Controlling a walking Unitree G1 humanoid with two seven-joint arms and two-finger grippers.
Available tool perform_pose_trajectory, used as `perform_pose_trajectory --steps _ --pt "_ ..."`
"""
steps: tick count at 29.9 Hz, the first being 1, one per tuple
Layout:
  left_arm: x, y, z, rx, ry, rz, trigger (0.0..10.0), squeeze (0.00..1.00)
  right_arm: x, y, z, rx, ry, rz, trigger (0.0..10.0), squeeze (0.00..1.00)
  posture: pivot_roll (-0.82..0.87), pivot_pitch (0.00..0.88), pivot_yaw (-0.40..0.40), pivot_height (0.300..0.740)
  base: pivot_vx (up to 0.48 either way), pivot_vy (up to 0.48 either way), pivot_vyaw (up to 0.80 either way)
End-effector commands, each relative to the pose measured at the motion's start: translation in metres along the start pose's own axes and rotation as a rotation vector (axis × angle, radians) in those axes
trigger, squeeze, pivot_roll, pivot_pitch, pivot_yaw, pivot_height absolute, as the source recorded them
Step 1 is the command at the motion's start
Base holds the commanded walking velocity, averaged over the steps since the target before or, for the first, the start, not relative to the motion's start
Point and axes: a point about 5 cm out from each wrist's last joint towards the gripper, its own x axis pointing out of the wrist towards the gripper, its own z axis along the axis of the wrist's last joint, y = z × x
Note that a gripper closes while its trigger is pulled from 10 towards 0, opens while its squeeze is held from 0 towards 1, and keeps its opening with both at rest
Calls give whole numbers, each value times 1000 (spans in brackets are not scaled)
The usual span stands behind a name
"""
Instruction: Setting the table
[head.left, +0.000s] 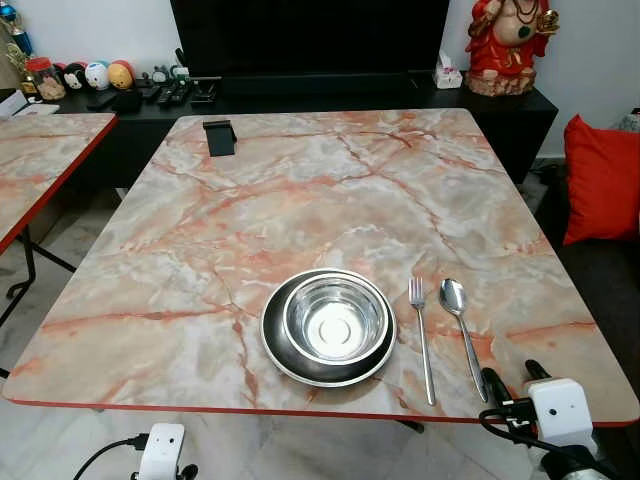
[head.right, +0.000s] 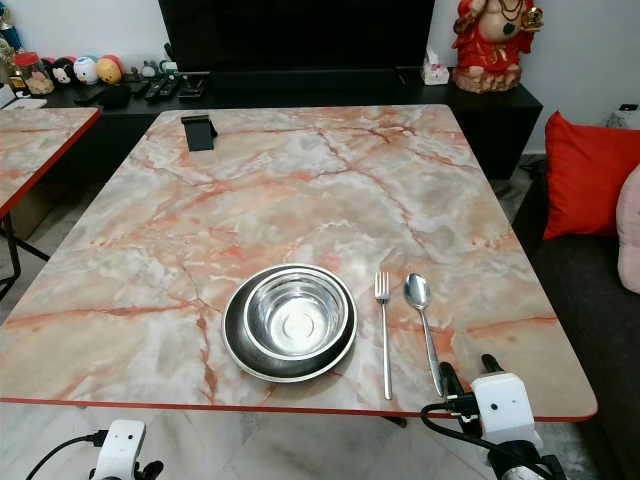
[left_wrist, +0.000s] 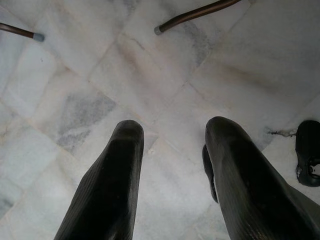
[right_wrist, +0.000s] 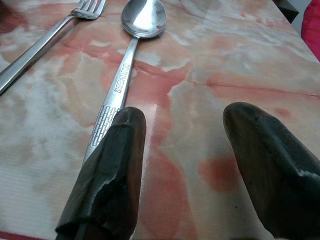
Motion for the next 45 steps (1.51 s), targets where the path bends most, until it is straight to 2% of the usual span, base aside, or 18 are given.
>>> perform_pose_trajectory --steps 1,13,15,16,20,23,25,28,30,31,36,43,45 --pt "0 2 0 -5 -1 6 10000 0 1 3 5 9 -15 13 10000 0 -133 0 37 740 0 0 0" --pt "0 2 0 -6 -2 6 10000 0 1 0 3 2 -7 -5 10000 0 -133 0 37 740 0 0 0" --pt "0 2 0 -8 -2 6 10000 0 3 -13 6 -39 -21 -119 10000 0 -132 0 38 740 0 0 0" --pt "0 2 0 -8 -2 6 10000 0 3 -13 6 -39 -21 -119 10000 0 -132 0 38 740 0 0 0" --pt "0 2 0 -7 -1 7 10000 0 6 -32 16 -38 -79 -281 10000 0 -131 0 40 740 0 0 0" --pt "0 2 0 -4 -1 7 10000 0 9 -35 23 -11 -119 -318 10000 0 -130 0 41 740 0 0 0" --pt "0 2 0 -4 -1 8 10000 0 10 -34 24 1 -130 -319 10000 0 -129 0 41 740 0 0 0" --pt "-1 3 -1 -6 -2 10 10000 0 16 -23 32 105 -191 -315 10000 0 -131 0 48 740 0 0 0" --pt "-1 3 0 -2 -6 11 10000 0 23 -15 38 184 -222 -311 10000 0 -139 0 54 740 0 0 0" --pt "-1 3 1 1 -14 10 10000 0 35 -3 46 200 -255 -269 10000 0 -136 0 57 740 0 0 0" --pt "-1 3 0 -12 -20 14 10000 0 50 10 55 190 -286 -224 10000 0 -120 0 57 740 0 0 0" --pt "-2 5 -4 -9 -13 19 10000 0 53 4 65 199 -332 -227 10000 0 -150 0 53 740 0 0 0" --pt "-2 2 -8 -46 -6 28 10000 0 54 -2 66 184 -336 -224 10000 0 -139 0 34 740 0 0 0"
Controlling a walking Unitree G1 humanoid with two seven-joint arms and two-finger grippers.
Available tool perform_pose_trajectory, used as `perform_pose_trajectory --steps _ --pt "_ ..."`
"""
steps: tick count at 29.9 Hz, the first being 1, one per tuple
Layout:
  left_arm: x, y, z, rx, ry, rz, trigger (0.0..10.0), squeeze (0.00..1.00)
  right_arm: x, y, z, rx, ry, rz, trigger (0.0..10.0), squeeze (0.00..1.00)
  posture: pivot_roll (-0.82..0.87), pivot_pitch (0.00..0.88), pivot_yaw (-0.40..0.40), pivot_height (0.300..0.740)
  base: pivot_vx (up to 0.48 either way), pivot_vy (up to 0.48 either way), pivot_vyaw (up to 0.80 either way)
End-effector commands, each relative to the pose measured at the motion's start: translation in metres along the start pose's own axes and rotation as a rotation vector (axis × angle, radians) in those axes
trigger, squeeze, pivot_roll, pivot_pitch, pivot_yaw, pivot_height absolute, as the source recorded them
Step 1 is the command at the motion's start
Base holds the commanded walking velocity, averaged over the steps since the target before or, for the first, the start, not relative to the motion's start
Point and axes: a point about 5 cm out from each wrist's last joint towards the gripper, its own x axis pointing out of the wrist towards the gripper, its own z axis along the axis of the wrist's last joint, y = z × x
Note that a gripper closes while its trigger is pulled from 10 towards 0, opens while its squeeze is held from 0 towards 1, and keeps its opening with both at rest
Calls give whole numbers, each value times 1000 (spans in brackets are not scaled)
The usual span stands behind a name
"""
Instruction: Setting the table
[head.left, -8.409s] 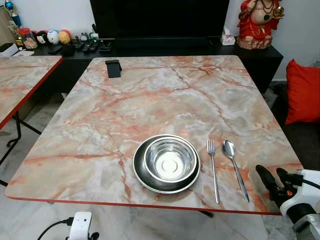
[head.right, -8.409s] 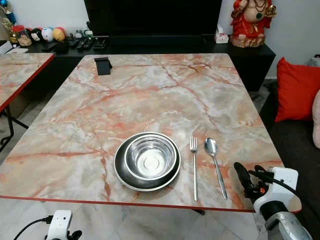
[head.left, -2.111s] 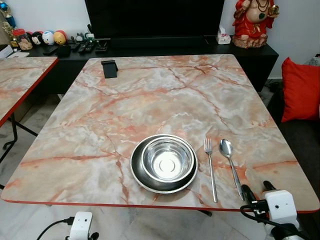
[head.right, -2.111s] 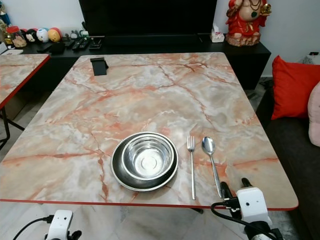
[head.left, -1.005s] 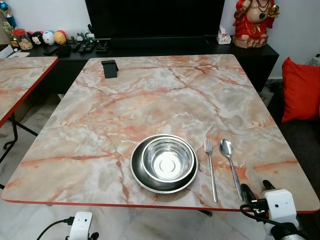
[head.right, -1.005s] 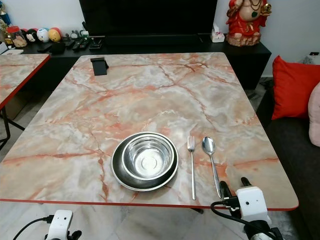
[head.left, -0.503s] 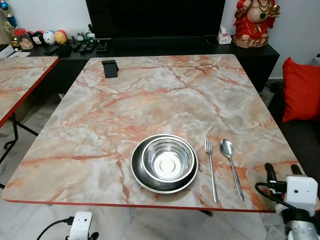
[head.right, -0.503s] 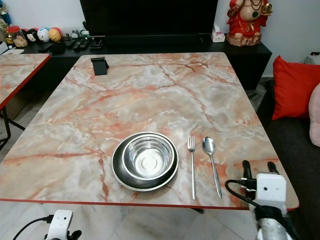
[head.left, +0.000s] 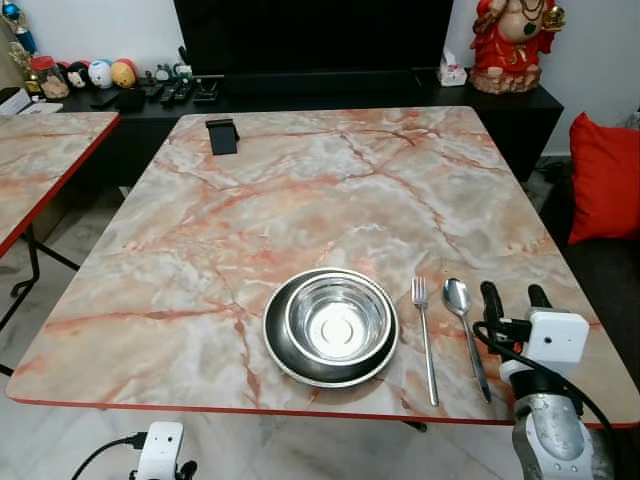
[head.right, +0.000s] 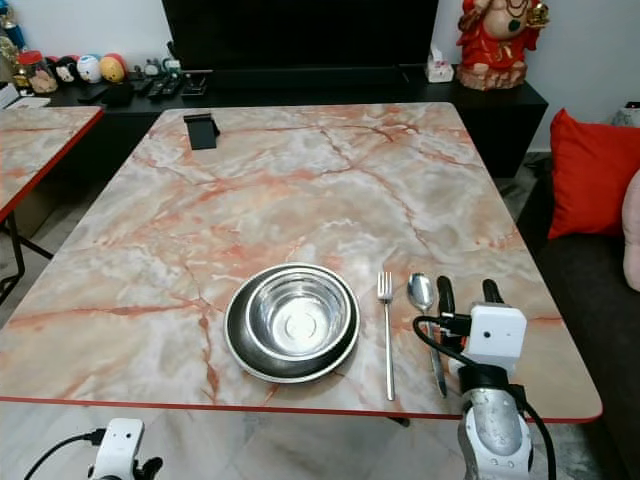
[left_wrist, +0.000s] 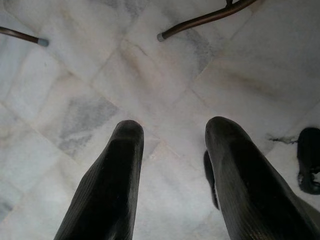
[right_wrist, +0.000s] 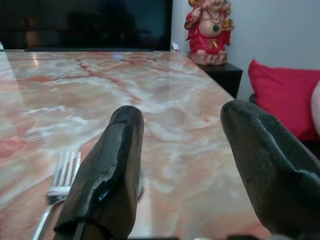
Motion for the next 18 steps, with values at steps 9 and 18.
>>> perform_pose_trajectory --steps 9,18 --pt "-1 -5 -8 -53 19 21 10000 0 11 -8 10 -18 -40 31 10000 0 -129 0 -6 740 0 0 0" --pt "-1 -11 -9 -104 20 39 10000 0 26 -1 14 -22 -49 71 10000 0 -91 0 -54 740 0 0 0"
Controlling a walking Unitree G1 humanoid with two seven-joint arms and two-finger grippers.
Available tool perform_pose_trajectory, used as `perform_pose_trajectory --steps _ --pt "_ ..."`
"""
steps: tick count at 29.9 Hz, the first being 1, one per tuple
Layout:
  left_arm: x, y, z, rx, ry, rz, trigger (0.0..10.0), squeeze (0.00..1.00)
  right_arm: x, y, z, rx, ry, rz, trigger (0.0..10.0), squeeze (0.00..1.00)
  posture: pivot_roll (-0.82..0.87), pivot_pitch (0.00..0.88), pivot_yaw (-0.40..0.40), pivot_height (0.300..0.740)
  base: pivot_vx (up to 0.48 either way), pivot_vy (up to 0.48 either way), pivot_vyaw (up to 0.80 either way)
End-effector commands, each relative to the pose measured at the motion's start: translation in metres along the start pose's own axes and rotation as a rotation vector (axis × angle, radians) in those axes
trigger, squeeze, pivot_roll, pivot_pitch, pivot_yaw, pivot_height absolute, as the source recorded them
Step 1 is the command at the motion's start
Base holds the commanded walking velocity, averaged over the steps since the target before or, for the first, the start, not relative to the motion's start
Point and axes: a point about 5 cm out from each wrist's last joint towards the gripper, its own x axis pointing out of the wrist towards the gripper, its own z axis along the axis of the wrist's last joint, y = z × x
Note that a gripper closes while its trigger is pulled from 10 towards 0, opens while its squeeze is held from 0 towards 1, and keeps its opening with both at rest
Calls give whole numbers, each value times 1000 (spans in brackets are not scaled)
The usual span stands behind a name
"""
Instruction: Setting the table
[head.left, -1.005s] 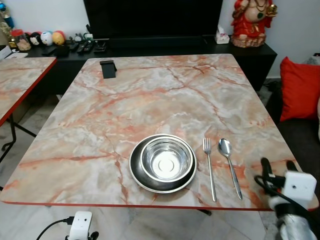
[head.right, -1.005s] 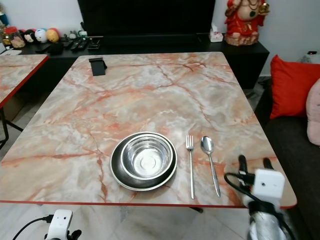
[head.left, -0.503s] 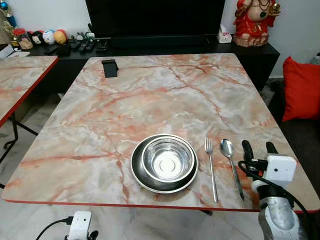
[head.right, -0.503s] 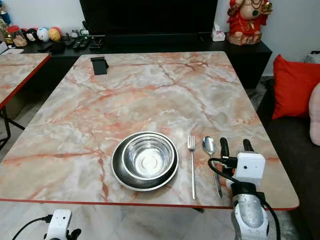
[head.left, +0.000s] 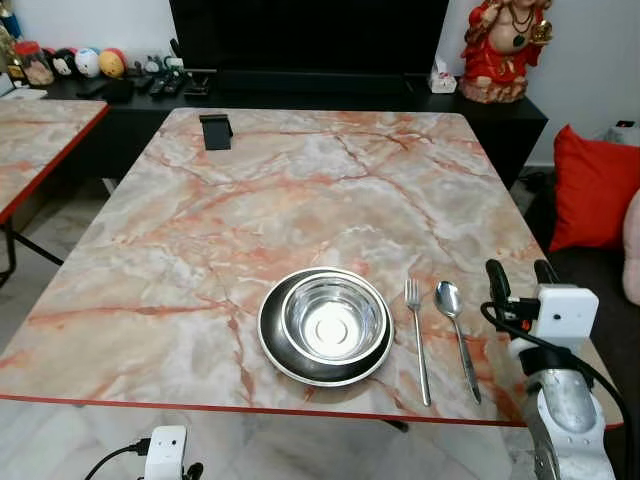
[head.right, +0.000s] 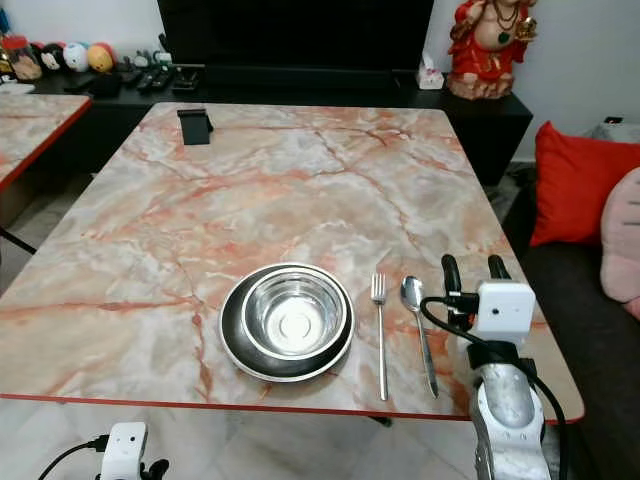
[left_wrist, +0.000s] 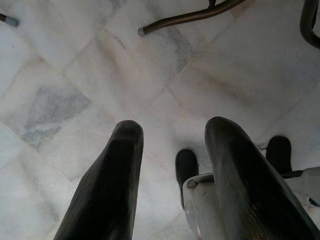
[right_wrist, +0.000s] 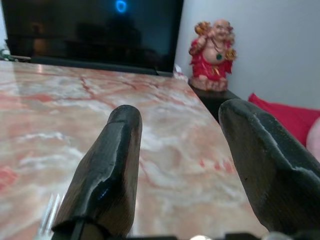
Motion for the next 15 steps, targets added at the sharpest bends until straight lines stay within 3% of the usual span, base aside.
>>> perform_pose_trajectory --steps 1,15 --pt "-1 1 -5 -18 16 17 10000 0 2 3 -2 4 14 24 10000 0 -91 0 -54 740 0 0 0" --pt "-1 8 -3 9 18 24 10000 0 -2 8 -8 31 29 -6 10000 0 -93 0 -4 740 0 0 0"
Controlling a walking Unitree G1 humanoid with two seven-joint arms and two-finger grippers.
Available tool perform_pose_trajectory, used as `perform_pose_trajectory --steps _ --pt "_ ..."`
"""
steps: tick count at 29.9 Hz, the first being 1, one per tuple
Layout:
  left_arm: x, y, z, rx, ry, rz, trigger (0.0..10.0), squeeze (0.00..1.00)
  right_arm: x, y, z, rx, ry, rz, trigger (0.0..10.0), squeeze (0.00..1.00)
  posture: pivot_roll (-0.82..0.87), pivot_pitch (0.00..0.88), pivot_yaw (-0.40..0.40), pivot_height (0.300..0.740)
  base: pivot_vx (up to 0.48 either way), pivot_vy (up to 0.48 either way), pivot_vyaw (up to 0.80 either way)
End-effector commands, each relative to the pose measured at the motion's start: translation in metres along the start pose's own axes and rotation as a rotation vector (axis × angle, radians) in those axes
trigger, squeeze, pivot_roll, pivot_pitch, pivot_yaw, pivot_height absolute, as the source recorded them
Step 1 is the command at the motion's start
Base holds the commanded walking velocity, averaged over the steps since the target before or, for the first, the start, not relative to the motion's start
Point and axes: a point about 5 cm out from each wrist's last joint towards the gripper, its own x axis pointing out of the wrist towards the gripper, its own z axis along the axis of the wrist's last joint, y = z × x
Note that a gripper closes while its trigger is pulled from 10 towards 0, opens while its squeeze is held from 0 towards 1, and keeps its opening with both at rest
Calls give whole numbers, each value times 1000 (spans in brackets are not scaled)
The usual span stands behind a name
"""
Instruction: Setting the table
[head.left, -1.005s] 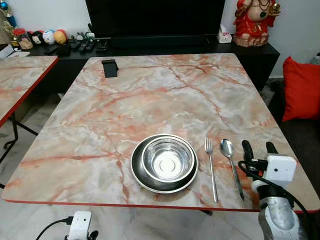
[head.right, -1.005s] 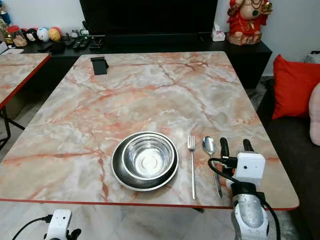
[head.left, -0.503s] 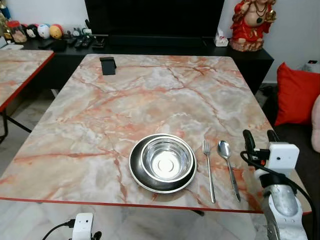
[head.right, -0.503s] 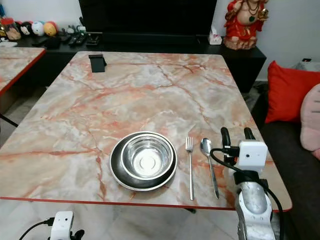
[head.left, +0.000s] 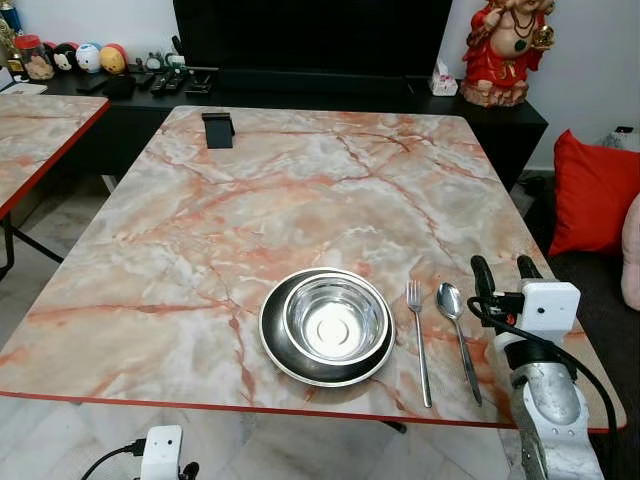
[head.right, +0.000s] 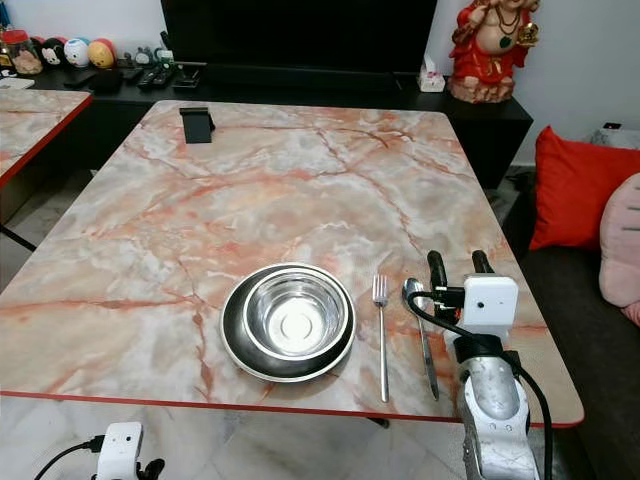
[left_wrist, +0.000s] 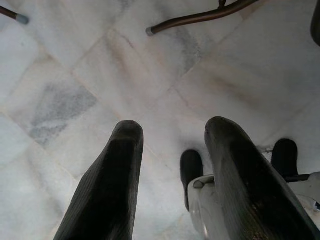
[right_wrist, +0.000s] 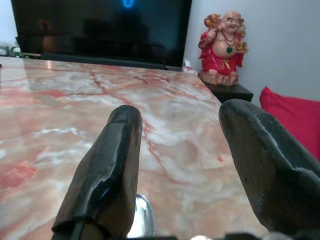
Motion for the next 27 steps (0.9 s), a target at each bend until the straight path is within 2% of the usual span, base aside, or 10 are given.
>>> perform_pose_trajectory --steps 1,11,27 --pt "-1 3 -4 13 20 4 10000 0 -2 -2 -1 3 -2 -15 10000 0 -94 0 0 740 0 247 0" --pt "-1 6 -3 35 20 2 10000 0 -2 -2 1 6 -15 -30 10000 0 -85 0 10 740 0 273 0" --pt "-1 5 -2 35 19 2 10000 0 1 2 4 -3 -25 -16 10000 0 -83 0 6 740 0 479 0"
